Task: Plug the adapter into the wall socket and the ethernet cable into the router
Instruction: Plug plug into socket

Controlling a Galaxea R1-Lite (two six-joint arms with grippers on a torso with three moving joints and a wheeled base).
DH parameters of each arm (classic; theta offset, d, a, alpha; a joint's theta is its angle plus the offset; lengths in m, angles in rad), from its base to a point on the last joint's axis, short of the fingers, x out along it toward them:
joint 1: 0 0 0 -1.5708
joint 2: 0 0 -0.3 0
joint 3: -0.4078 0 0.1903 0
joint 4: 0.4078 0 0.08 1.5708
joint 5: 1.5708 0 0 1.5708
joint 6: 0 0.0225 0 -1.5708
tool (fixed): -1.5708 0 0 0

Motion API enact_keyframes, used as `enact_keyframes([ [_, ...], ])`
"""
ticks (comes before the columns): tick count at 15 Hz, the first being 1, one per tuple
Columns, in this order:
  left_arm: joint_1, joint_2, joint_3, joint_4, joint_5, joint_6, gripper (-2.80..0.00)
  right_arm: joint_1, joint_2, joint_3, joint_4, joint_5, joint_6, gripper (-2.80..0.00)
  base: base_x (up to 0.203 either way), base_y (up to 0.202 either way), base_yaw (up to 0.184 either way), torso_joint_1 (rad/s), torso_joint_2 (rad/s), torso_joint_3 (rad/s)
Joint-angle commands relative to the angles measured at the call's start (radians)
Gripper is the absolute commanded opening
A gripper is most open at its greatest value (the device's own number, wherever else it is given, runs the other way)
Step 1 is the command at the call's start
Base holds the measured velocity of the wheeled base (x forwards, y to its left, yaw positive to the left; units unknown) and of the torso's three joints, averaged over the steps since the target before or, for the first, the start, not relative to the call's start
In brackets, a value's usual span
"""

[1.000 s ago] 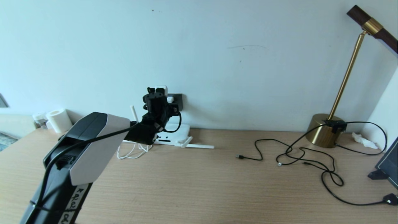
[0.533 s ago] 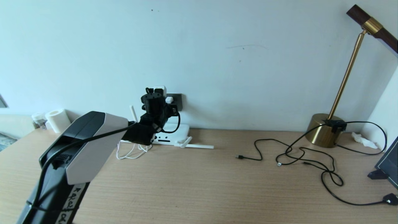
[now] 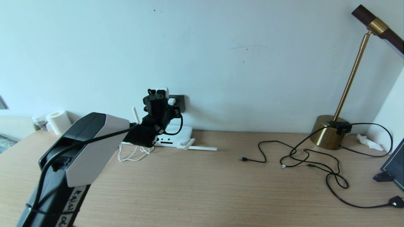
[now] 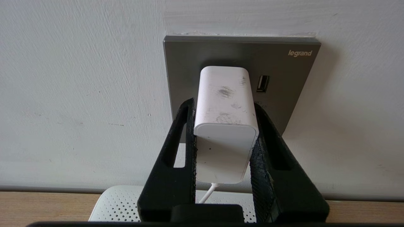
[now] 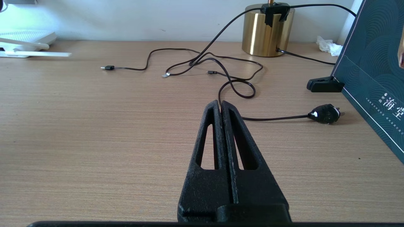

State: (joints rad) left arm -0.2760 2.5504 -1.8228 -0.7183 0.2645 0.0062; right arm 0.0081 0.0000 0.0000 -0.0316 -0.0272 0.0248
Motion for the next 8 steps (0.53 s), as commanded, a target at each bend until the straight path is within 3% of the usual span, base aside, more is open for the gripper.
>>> enact_keyframes([
  [1,0.000,0.004,-0.003,-0.003,0.002,0.000,-2.80,0.001,0.000,0.011,-0.001,0.000,0.000,-2.80,0.000,0.000,0.000,0.000,0.00,0.000],
  [8,0.000,0.001,-0.010,0.003,0.002,-0.001,-2.80,0.000,0.000,0.011,-0.001,0.000,0.000,-2.80,0.000,0.000,0.000,0.000,0.00,0.000],
])
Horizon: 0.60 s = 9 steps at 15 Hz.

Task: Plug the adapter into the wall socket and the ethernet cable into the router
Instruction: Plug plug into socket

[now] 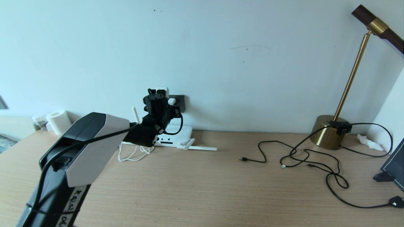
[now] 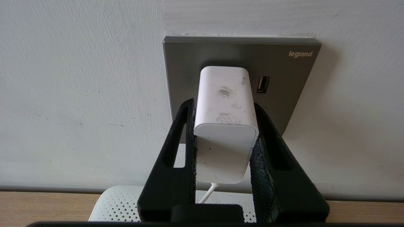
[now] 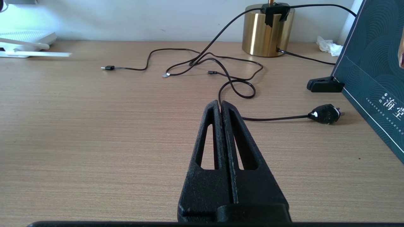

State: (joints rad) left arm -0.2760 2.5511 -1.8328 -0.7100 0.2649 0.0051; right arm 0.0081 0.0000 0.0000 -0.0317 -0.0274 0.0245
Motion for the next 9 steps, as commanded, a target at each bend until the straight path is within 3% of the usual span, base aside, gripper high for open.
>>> enact_keyframes([
  [1,0.000,-0.002,0.000,-0.003,0.002,0.000,-2.80,0.000,0.000,0.011,-0.001,0.000,0.000,-2.80,0.000,0.000,0.000,0.000,0.00,0.000],
  [9,-0.005,-0.019,0.000,0.007,0.002,-0.001,-2.80,0.000,0.000,0.011,-0.001,0.000,0.000,-2.80,0.000,0.000,0.000,0.000,0.00,0.000],
])
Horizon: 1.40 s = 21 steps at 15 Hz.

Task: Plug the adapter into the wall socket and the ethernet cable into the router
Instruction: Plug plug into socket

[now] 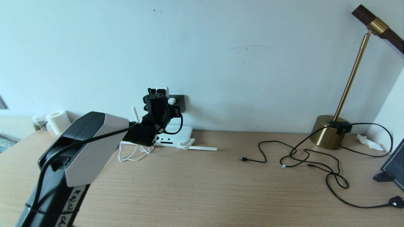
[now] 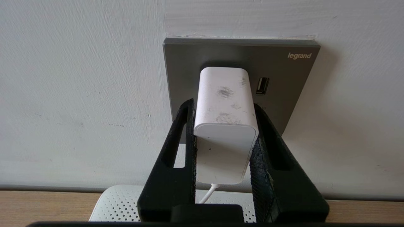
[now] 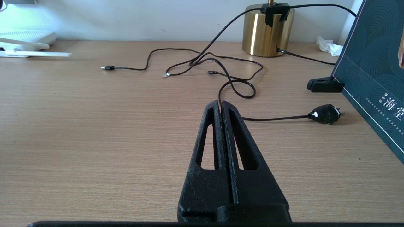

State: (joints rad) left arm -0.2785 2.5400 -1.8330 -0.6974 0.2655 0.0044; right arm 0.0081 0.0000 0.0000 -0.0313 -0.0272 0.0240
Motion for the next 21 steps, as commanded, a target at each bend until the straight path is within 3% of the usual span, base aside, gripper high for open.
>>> enact_keyframes([
  [1,-0.004,-0.010,0.000,-0.005,0.001,0.000,-2.80,0.001,0.000,0.009,-0.001,0.000,0.001,-2.80,0.000,0.000,0.000,0.000,0.00,0.000],
  [21,-0.008,-0.002,-0.032,0.025,0.011,-0.003,-2.80,0.000,0.000,0.011,-0.001,0.000,0.001,-2.80,0.000,0.000,0.000,0.000,0.00,0.000],
])
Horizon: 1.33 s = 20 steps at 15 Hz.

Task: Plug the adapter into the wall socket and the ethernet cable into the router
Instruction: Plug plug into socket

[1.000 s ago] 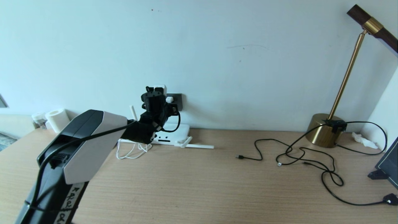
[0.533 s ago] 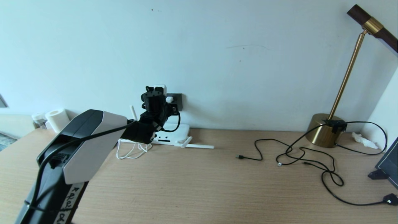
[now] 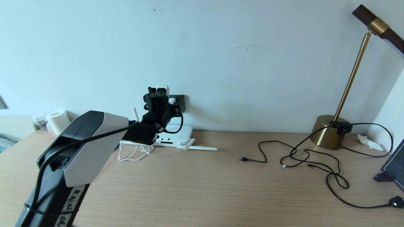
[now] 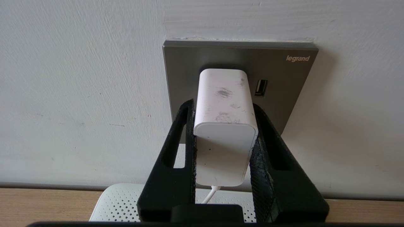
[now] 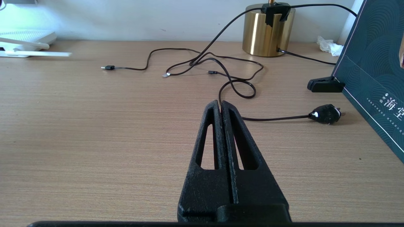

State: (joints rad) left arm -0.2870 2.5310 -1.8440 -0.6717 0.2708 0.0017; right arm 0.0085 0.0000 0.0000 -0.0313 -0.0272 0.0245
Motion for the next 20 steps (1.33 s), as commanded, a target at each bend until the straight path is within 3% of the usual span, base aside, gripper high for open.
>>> enact_keyframes([
  [1,0.000,0.012,-0.039,0.007,0.008,0.000,-2.80,0.000,0.000,0.011,-0.001,0.000,0.000,-2.80,0.000,0.000,0.000,0.000,0.00,0.000],
  [20,-0.003,0.033,-0.061,0.018,0.023,0.000,-2.80,0.000,0.000,0.011,-0.001,0.000,0.000,-2.80,0.000,0.000,0.000,0.000,0.00,0.000],
])
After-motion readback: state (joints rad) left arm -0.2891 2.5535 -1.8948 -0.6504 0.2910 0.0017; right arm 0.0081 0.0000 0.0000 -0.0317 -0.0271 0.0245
